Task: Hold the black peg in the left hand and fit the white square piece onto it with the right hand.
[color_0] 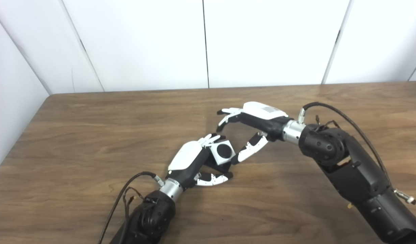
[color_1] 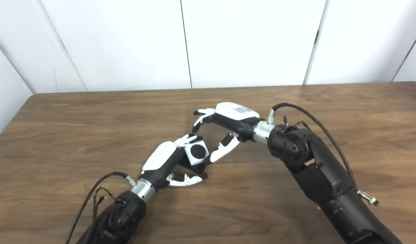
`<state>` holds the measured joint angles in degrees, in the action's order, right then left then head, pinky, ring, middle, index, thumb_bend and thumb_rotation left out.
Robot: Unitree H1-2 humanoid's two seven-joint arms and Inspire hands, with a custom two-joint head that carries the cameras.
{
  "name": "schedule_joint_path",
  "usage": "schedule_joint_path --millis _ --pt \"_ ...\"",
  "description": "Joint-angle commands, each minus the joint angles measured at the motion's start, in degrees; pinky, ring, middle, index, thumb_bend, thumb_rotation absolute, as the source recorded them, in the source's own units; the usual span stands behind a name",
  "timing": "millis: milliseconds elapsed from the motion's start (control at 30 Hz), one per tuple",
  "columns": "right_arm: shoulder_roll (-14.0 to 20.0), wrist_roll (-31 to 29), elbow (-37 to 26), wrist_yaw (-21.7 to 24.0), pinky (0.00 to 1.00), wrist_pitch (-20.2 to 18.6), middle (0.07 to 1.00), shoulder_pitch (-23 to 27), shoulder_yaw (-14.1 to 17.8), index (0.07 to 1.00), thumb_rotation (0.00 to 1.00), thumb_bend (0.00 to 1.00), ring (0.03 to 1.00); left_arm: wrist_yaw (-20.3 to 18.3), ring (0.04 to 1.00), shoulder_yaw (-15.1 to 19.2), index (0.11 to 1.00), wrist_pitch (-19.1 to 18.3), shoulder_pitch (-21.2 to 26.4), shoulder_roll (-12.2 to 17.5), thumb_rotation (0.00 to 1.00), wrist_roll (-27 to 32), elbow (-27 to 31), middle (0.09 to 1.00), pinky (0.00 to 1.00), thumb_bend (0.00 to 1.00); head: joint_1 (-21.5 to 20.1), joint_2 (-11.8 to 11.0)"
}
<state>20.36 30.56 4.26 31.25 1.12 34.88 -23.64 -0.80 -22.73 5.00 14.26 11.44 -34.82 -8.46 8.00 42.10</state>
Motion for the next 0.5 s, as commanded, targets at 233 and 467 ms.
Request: schedule_joint_path --millis 233,467 --pt "0.15 -0.36 -2.32 -0.01 0.95 -0.10 0.967 2.49 0.81 0.831 0.40 0.87 0.976 -2.53 0.978 -0.17 0.655 -4.26 -0.46 1.29 0.23 -2.86 -1.43 0.929 0.95 0.67 0.19 0.11" --pt "0.23 -0.63 -2.41 0.60 0.95 -0.37 0.961 2.52 0.87 0.823 0.39 0.87 0.971 -2.44 0.975 0.63 0.653 -4.82 -0.61 1.51 0.22 -2.96 -1.62 0.928 0.95 0.65 0.15 0.29"
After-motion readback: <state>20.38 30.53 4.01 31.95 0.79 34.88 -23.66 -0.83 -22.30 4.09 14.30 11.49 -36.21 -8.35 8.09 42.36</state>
